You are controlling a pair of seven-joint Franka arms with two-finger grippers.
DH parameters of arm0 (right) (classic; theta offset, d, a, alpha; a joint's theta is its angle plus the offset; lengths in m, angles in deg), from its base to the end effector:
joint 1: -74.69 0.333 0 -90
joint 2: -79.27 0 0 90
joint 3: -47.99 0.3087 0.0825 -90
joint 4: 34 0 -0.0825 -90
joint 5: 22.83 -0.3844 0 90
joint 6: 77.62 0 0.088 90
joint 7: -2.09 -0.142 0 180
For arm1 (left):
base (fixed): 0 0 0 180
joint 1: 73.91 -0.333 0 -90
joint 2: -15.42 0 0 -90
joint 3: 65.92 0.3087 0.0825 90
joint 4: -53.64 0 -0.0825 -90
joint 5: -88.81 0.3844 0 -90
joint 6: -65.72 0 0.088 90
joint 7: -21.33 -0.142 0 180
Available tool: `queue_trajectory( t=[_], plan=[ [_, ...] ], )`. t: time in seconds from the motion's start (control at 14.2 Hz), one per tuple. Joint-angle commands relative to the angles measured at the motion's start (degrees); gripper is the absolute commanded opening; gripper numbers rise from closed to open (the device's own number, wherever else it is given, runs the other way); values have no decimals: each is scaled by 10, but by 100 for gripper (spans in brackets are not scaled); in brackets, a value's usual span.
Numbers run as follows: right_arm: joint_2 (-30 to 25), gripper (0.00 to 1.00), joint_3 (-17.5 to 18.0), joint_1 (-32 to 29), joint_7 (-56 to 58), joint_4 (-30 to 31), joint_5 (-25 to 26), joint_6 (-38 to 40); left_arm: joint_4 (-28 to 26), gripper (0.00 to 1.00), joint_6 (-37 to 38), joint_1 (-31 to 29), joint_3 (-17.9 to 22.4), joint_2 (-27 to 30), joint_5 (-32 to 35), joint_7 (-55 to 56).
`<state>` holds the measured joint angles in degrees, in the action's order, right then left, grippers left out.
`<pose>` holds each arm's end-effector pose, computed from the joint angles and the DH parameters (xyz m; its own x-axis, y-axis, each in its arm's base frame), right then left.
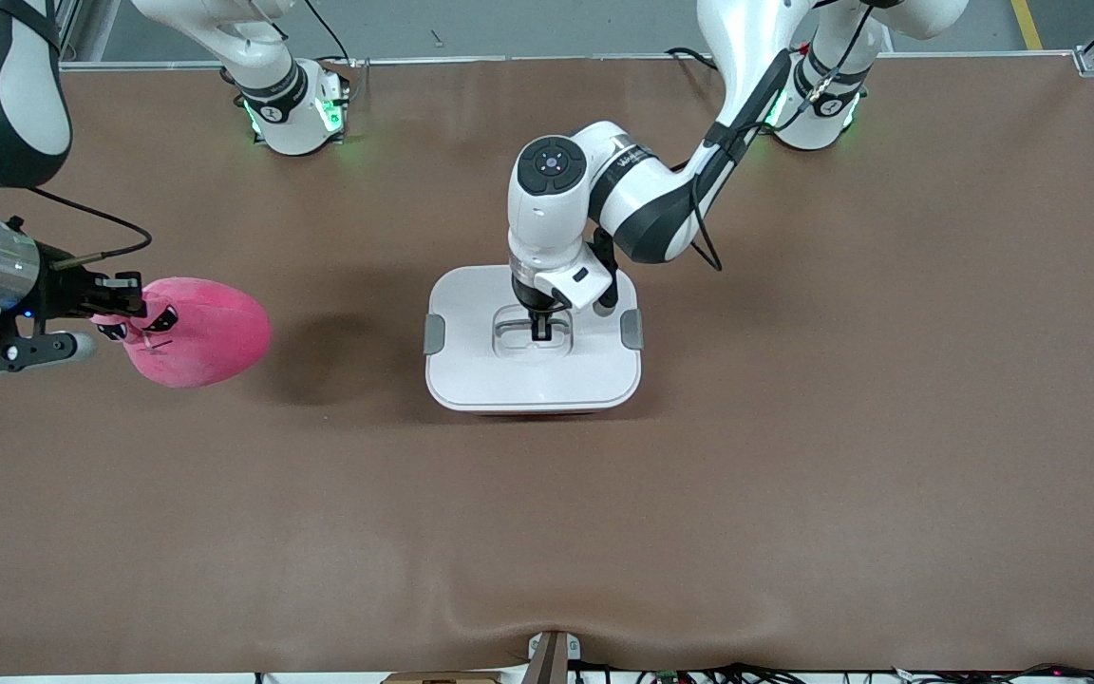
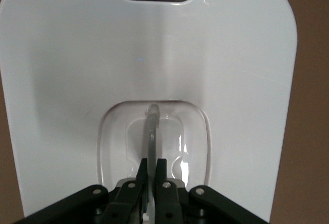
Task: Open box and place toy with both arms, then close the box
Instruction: 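Grasp the lid handle with the left gripper while the right gripper grasps the toy, then lift the lid aside with the left gripper while the right gripper carries the toy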
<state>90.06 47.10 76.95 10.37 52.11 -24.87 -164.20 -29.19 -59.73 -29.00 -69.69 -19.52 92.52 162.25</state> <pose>0.5912 0.0200 0.5011 0.9704 0.1690 -0.1726 0.1613 -0.9852 -0.0579 0.4903 -0.5399 0.3045 -0.0148 0.9956 -0.0923 0.9947 0.0240 0.1003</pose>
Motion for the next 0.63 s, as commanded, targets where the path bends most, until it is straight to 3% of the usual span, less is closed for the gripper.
queue_trajectory(
  t=[0.0, 0.56],
  plan=[
    [-28, 0, 4, 1, 2, 1, -9, 9, 14, 0, -2, 9, 4, 3, 12, 2],
    [-58, 0, 49, 5, 6, -18, -8, 14, 13, 0, 19, 19, 4, 36, 13, 8]
  ],
)
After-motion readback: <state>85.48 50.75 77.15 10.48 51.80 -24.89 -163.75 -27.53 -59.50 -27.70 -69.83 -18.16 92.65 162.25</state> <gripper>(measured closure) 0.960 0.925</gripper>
